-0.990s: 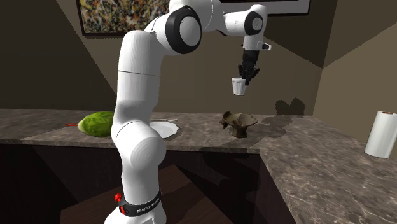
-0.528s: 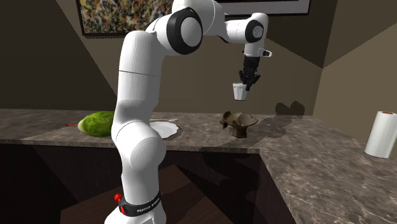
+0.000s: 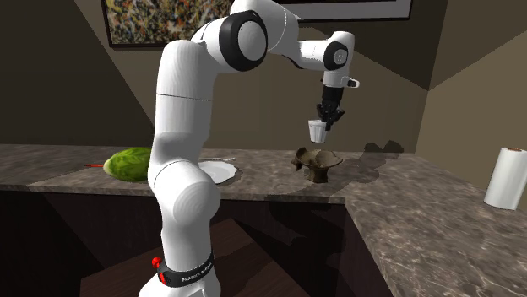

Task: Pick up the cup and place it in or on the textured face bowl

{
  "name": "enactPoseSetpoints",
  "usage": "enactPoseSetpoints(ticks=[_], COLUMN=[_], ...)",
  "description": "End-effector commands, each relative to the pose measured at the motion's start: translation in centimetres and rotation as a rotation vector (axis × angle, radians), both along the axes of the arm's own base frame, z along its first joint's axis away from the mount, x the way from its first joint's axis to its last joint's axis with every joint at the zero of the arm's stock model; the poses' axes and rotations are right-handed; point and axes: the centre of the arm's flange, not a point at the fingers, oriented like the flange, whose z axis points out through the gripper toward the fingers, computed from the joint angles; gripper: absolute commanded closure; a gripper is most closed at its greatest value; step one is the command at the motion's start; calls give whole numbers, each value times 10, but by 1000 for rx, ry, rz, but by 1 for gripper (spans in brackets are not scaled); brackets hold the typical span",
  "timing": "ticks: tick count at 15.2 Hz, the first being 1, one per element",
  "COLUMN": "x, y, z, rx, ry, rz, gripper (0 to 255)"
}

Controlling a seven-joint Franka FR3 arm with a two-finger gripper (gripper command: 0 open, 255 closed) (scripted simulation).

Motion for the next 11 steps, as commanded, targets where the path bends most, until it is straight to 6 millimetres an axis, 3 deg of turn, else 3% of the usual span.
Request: enactPoseSetpoints(ticks=[1,5,11], x=[-1,-1,-1], y=[-1,-1,-1], z=[-10,-31,-31], rx=[0,0,0], ry=[-1,-1,-1], rz=[0,0,0], gripper=[255,255,255])
